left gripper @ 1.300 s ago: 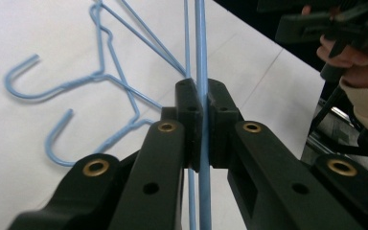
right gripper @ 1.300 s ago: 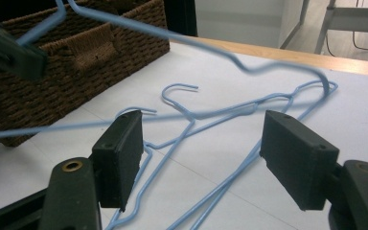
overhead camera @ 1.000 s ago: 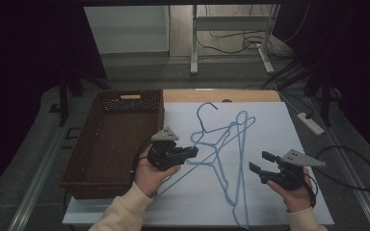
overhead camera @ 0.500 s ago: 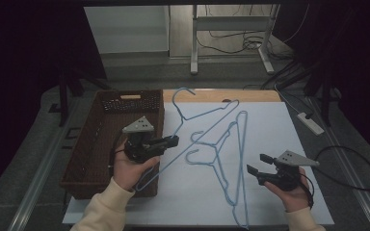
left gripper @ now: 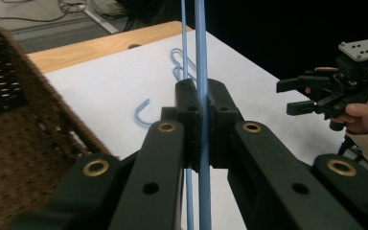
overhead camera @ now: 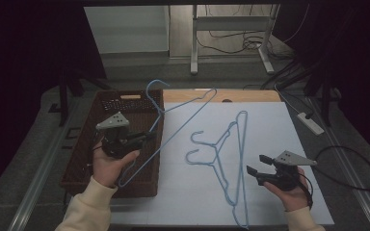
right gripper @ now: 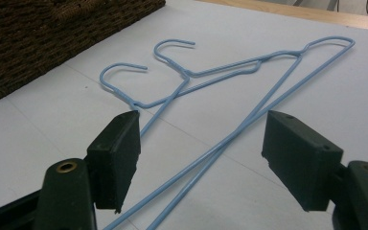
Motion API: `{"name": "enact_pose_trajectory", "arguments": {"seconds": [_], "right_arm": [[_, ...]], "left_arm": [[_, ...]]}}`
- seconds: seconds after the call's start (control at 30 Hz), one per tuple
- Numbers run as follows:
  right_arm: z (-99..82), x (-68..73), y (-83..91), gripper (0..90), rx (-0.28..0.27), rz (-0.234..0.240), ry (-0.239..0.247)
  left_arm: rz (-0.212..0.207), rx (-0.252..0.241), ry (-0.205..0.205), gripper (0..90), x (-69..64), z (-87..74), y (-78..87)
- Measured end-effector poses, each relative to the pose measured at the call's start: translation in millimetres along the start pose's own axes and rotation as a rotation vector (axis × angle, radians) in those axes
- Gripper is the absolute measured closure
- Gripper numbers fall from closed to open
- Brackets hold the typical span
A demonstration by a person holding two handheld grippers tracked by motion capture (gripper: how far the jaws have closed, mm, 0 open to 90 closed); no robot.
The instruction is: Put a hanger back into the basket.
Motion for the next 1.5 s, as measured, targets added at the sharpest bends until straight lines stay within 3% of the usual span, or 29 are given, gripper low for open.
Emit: {"name": "enact_pose_trajectory", "arguments": {"seconds": [0.73, 1.07, 1.33, 1.5], "right_arm": [[-2.9, -2.2, -2.7, 30.2, 0.014, -0.008, 0.004], [-4.3, -2.6, -3.8, 30.2, 0.021, -0.012, 0.007], [-5.7, -2.6, -5.4, 30.2, 0.028, -0.015, 0.009], [-6.1, -2.7, -5.9, 30.2, 0.03, -0.016, 0.009]], "left_arm": [[0.125, 0.003, 0.033, 85.9, 47.5, -21.4, 43.3], [0.199, 0.033, 0.047, 85.9, 79.0, -40.9, 58.6], [0.246, 0.058, 0.05, 85.8, 101.2, -53.8, 63.5], [0.253, 0.077, 0.041, 85.8, 109.2, -59.9, 62.3]]}}
Point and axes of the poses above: each handheld gripper's, and its own axes: y roughly backward along the jaws, z roughly out of its top, x roughly to its left, the point moved 9 cm from there along -y, roughly forward along the jaws, and after that the axes turned 14 degrees about -y, right-handed, at the moved point
